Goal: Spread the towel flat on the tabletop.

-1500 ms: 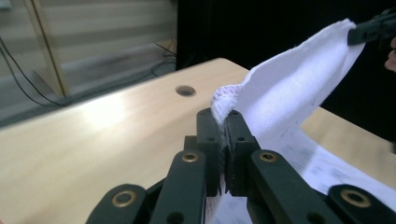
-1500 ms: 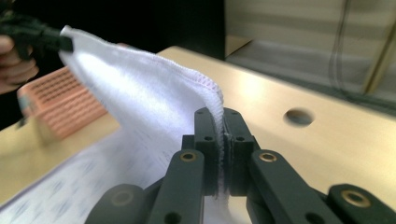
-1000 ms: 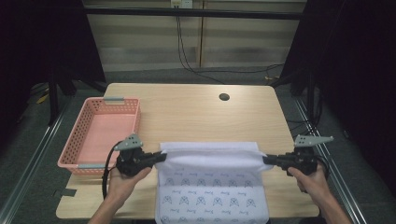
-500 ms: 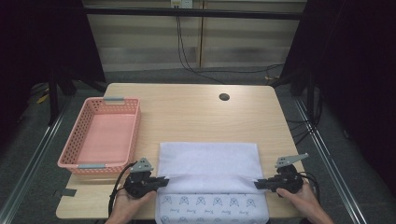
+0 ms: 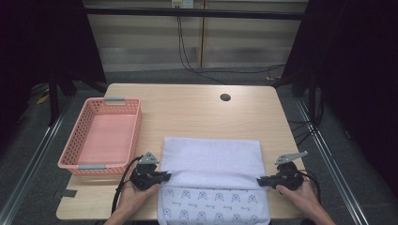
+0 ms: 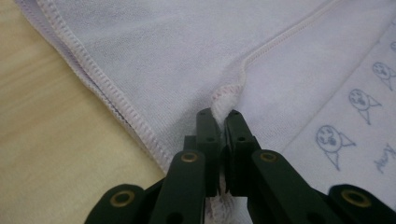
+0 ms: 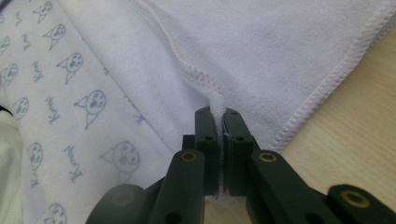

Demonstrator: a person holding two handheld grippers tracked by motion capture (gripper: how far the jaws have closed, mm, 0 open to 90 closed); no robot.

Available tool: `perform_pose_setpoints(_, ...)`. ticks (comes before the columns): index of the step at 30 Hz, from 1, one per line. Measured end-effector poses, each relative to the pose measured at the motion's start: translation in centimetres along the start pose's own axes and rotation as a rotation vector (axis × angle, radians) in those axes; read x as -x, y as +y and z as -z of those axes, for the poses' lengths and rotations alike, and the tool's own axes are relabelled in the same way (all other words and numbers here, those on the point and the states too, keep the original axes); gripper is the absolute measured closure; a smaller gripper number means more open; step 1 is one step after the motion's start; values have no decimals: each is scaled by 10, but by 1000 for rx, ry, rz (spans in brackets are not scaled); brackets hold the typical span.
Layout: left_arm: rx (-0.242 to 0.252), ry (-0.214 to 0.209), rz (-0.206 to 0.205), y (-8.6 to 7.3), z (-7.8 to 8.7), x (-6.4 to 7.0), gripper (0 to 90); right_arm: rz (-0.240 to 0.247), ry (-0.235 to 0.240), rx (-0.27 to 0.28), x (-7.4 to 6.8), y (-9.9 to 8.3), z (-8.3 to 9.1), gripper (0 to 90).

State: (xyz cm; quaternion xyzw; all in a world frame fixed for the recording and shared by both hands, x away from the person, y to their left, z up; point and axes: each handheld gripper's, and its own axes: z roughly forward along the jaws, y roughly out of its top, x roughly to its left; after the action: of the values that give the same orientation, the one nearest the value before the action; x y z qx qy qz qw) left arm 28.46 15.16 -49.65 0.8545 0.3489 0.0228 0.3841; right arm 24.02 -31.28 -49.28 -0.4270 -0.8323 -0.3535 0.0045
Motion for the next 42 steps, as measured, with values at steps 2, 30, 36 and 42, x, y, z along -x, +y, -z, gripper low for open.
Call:
perform_pose_setpoints(2,3,11,1,5,-4,-2,867,-3,-8,8,3,2,-1,870)
perform_pose_setpoints(30,57,54,78,51,-40,-49,860,-49,-92,62,44,36,-14,869)
perform_pose_setpoints(36,53,96,85,65,-49,-61,860,-48,-114,74,55,48,-20,869)
perform_pose_setpoints(42,28,154,72,74,-52,-66,859,-49,-121,87,63,57,-26,867)
